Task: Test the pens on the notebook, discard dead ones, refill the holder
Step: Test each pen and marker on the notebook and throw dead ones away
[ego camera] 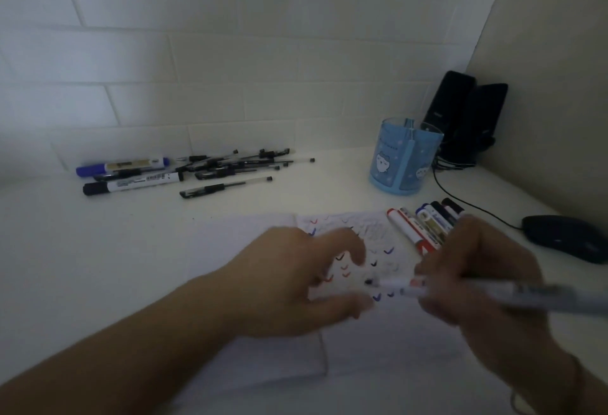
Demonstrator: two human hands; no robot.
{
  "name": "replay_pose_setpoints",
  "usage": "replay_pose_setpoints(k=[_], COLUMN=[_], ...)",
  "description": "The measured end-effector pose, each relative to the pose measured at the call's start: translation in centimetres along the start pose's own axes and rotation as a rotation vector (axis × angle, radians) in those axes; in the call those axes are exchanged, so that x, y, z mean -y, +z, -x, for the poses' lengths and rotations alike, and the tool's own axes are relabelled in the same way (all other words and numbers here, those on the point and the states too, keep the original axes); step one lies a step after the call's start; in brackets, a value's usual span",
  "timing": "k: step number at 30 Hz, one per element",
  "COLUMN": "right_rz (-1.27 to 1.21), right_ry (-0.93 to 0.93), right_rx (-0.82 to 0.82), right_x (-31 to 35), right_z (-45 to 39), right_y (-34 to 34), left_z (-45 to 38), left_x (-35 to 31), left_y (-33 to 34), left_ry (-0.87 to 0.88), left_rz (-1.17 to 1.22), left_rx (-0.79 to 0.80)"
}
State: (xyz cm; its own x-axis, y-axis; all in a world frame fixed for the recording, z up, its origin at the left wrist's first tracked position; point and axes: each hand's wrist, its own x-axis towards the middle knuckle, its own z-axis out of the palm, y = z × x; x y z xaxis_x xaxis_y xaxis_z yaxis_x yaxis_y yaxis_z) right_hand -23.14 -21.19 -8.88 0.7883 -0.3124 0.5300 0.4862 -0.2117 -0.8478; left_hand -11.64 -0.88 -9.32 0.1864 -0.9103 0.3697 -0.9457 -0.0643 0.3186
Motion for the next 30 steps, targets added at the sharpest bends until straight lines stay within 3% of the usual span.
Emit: replay_pose_setpoints(k=[3,9,12,18,21,25,28,30], right_rz=[0.061,0.205,0.235,0.585,0.638,0.627,0.414,0.326], right_ry=[0.171,0.338,0.358,0.278,0.263,0.249,0.246,0.251], right_rx=[0.121,0.108,0.065,0.165,0.202,0.060,-0.110,-0.134], right_x=[1.6,-0.1,-0.7,-1.1,-1.1,-0.7,-0.6,-0.6], right_z=[1.6,1.3,1.4,1.5,1.4,1.1,0.8,0.7], right_y=[0.8,0.3,0.6,0.6,0.4,0.3,0.0,-0.1], left_z=[0.0,0.0,-0.1,-0.4,-0.4,-0.2,-0.1,-0.1], left_x=[1.7,1.6,1.7,2.3,2.2,1.9,1.8,1.8], left_y=[-0.1,-0.2,0.1,0.4,0.6,0.4,0.0,0.0], left_ry=[-0.114,-0.104,-0.097,-0.149,-0.132,-0.123,-0.167,-0.186], left_rz=[-0.043,0.211,0.206,0.164,0.163,0.226,0.331,0.325], left_rx=[-0.001,-0.018,-0.029,-0.002,0.011,-0.034,-0.059,-0.070])
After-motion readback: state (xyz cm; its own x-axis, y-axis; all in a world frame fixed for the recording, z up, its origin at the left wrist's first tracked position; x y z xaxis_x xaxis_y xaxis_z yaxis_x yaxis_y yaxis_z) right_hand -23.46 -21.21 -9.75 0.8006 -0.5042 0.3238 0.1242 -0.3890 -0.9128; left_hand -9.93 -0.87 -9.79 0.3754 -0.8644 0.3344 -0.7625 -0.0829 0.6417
